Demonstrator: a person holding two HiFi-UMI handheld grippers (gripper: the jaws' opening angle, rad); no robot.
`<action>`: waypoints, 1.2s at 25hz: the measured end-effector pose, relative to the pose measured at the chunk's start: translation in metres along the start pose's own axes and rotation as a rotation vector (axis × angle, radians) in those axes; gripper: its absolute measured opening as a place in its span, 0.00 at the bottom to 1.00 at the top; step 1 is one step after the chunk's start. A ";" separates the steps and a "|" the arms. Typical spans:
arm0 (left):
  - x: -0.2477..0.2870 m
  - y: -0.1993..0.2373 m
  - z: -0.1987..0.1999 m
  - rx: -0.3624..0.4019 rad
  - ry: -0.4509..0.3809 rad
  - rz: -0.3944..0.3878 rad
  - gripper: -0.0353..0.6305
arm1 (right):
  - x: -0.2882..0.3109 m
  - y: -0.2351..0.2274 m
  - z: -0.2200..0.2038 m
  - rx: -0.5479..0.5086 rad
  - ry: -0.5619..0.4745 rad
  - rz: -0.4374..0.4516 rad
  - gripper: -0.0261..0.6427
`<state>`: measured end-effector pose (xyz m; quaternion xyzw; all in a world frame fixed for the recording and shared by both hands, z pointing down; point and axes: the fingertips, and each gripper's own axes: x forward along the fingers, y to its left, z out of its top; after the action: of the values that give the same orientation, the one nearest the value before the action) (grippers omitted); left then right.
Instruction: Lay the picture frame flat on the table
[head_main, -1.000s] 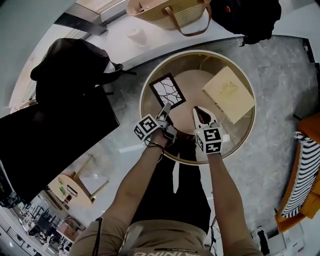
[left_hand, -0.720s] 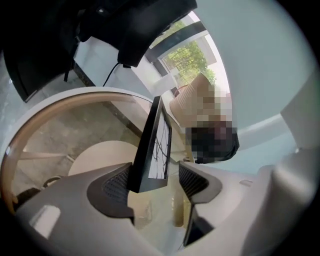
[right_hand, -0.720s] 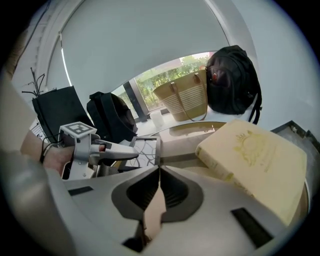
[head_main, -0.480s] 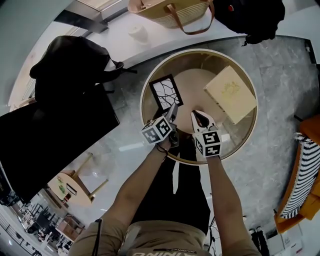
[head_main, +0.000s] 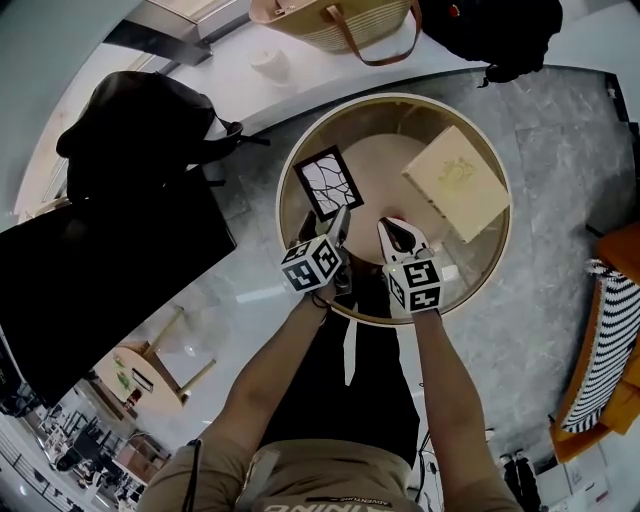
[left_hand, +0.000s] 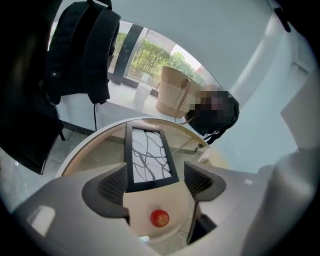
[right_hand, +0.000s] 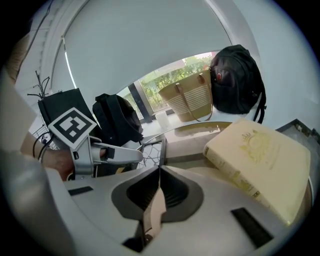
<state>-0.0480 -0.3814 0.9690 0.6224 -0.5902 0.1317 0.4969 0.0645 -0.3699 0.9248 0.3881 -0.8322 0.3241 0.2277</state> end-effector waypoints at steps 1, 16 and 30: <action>-0.003 -0.003 0.003 0.027 -0.002 -0.011 0.56 | -0.002 0.000 0.003 -0.002 -0.006 -0.003 0.06; -0.165 -0.158 0.070 0.637 -0.111 -0.270 0.26 | -0.135 0.079 0.131 -0.085 -0.085 -0.030 0.06; -0.308 -0.273 0.147 0.737 -0.370 -0.390 0.06 | -0.295 0.137 0.266 -0.264 -0.322 -0.140 0.06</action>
<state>0.0433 -0.3613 0.5418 0.8703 -0.4545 0.1234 0.1440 0.0976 -0.3468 0.5067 0.4584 -0.8641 0.1296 0.1626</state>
